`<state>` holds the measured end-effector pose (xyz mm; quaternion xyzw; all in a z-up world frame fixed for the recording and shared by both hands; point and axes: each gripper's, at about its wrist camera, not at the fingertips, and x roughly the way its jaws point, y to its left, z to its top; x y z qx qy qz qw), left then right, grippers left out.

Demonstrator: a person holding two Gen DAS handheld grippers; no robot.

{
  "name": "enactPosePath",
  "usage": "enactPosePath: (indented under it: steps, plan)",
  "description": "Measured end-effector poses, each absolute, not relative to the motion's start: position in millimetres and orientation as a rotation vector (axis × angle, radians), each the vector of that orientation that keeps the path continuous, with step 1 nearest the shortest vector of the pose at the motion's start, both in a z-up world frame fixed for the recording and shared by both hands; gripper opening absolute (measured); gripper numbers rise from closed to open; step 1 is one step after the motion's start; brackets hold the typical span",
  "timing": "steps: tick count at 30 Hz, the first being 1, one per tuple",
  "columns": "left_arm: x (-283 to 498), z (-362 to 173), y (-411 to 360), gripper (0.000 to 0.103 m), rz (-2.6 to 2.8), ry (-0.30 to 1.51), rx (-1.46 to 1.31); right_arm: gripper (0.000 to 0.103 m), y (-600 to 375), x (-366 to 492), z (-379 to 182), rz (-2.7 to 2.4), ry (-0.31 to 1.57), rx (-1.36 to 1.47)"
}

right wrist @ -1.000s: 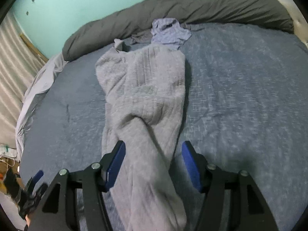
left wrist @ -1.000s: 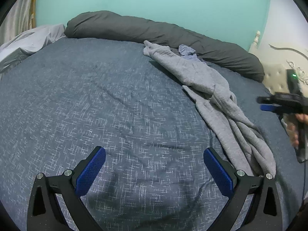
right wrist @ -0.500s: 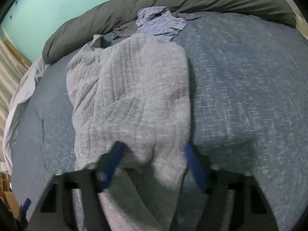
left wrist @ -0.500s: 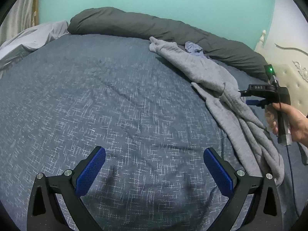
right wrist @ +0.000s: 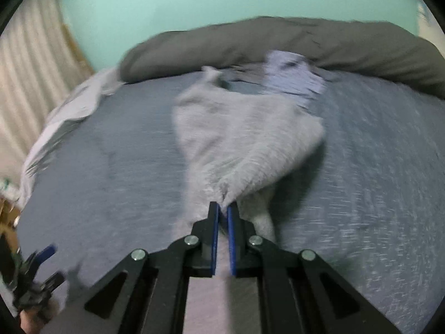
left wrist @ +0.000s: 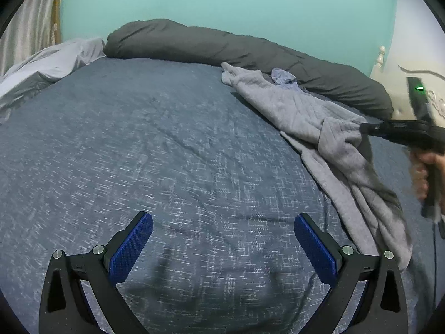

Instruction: Fold clothes

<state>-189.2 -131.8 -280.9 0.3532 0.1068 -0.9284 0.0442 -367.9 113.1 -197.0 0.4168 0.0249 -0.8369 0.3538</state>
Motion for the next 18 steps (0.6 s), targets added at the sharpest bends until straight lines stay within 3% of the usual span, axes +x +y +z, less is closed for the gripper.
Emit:
enactPosePath:
  steps: [11,16,18]
  plan:
    - [-162,-269,-158,0.103,-2.794,0.348,1.017,0.003,47,-264,-214,-1.849,0.194,1.093]
    - [-158,-269,-163,0.103,-2.79,0.358,1.026,0.006,78,-272,-212,-1.889,0.01,1.129]
    - [-157,-269,-164,0.103,-2.793,0.356,1.029,0.015,96,-281,-201,-1.955,-0.062,1.11]
